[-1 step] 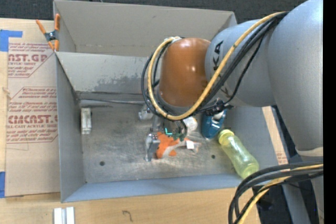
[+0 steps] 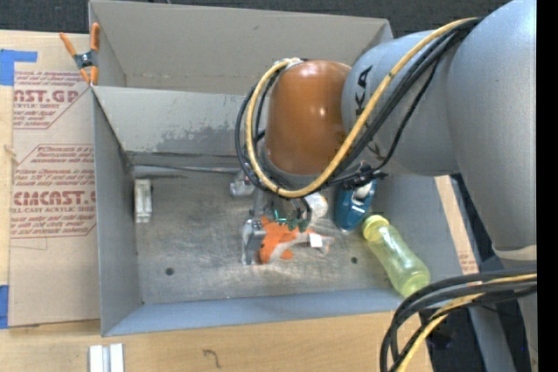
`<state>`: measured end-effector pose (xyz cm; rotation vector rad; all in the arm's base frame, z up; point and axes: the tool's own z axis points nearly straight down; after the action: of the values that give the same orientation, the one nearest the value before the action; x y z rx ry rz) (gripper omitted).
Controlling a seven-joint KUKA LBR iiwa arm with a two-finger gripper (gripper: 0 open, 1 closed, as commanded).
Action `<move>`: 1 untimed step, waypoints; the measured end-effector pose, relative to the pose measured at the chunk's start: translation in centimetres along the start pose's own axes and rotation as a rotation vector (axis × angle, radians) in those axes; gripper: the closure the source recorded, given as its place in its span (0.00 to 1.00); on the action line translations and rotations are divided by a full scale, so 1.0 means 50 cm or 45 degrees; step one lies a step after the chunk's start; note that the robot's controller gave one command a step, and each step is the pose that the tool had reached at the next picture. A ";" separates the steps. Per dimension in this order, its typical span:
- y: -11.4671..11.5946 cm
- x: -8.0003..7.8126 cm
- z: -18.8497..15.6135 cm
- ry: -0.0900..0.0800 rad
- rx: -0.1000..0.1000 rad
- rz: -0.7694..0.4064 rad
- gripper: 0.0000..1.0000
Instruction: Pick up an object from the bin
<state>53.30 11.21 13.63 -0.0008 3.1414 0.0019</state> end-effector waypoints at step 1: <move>-0.027 0.013 -0.002 -0.001 -0.001 -0.197 0.00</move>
Offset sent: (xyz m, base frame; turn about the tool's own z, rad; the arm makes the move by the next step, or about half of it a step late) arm 0.0004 -0.0709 -0.0663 0.0896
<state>52.64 9.88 13.71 -0.2434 3.1310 0.0035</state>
